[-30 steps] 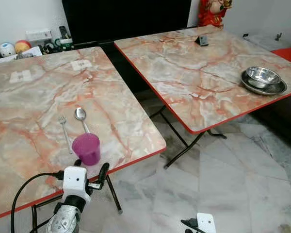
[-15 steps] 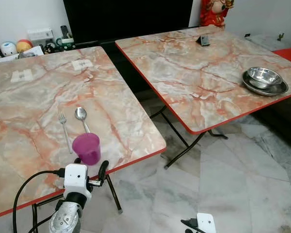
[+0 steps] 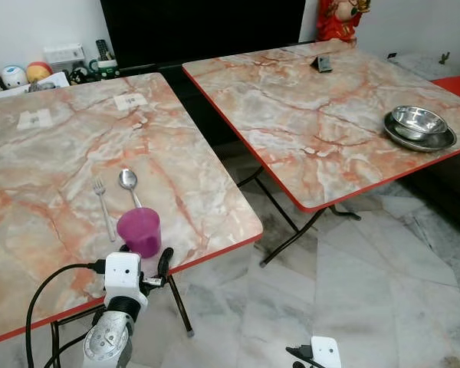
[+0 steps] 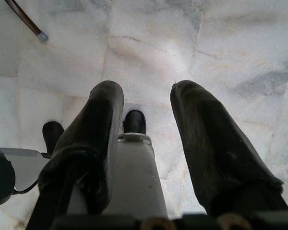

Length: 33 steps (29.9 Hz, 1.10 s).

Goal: Setting the table

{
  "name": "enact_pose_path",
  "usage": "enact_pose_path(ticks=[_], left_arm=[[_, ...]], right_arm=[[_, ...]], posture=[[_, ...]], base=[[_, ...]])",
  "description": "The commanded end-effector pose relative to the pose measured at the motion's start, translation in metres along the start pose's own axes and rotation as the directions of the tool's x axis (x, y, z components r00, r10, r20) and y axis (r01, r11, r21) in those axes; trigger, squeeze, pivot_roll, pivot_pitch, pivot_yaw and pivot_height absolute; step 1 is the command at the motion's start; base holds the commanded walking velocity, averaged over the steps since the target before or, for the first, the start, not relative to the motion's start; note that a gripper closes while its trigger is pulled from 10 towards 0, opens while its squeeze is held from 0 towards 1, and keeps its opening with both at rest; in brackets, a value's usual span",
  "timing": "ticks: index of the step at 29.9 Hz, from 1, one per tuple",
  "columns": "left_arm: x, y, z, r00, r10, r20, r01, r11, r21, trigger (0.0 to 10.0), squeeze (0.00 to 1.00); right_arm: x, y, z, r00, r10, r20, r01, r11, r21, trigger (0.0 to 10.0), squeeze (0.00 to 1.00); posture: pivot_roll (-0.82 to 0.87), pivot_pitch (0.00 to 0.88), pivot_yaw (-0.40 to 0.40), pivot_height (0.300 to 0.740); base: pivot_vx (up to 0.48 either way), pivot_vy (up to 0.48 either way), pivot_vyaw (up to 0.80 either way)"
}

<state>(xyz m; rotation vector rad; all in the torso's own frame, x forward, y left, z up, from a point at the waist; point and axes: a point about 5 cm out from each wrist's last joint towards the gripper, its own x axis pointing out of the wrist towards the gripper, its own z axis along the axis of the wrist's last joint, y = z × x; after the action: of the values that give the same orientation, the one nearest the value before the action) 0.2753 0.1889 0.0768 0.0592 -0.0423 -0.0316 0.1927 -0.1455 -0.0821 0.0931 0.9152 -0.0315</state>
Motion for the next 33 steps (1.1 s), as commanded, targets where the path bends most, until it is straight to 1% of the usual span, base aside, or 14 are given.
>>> enact_pose_path(ticks=[1, 7, 14, 22, 33], left_arm=[[0.000, 0.000, -0.006, 0.999, 0.015, -0.030, -0.015, 1.000, 0.000, 10.0, 0.00], [0.002, 0.000, -0.006, 0.999, 0.029, -0.030, -0.029, 1.000, 0.004, 10.0, 0.00], [0.007, -0.003, -0.004, 0.999, 0.030, -0.021, -0.030, 1.000, -0.006, 10.0, 0.00], [0.014, -0.004, -0.003, 0.999, 0.048, -0.010, -0.048, 0.999, -0.004, 10.0, 0.00], [0.021, -0.005, -0.001, 0.997, 0.080, 0.006, -0.080, 0.997, -0.020, 10.0, 0.00]], right_arm=[[-0.001, 0.000, -0.005, 1.000, 0.000, -0.021, 0.000, 1.000, -0.008, 10.0, 0.00], [-0.001, -0.001, -0.006, 1.000, -0.001, -0.022, 0.001, 1.000, -0.009, 10.0, 0.00], [-0.001, -0.001, -0.006, 1.000, 0.000, -0.023, 0.000, 1.000, -0.010, 10.0, 0.00], [-0.001, -0.001, -0.006, 1.000, -0.001, -0.023, 0.001, 1.000, -0.011, 10.0, 0.00], [-0.001, -0.001, -0.006, 1.000, -0.001, -0.024, 0.001, 1.000, -0.014, 10.0, 0.00]], posture=[[0.06, 0.098, -0.024, 0.740], [0.06, 0.097, -0.024, 0.740], [0.06, 0.098, -0.025, 0.740], [0.05, 0.095, -0.027, 0.740], [0.05, 0.094, -0.028, 0.740]], base=[[0.000, 0.000, 0.00], [0.000, 0.000, 0.00], [0.000, 0.000, 0.00], [0.000, 0.000, 0.00], [0.000, 0.000, 0.00]])
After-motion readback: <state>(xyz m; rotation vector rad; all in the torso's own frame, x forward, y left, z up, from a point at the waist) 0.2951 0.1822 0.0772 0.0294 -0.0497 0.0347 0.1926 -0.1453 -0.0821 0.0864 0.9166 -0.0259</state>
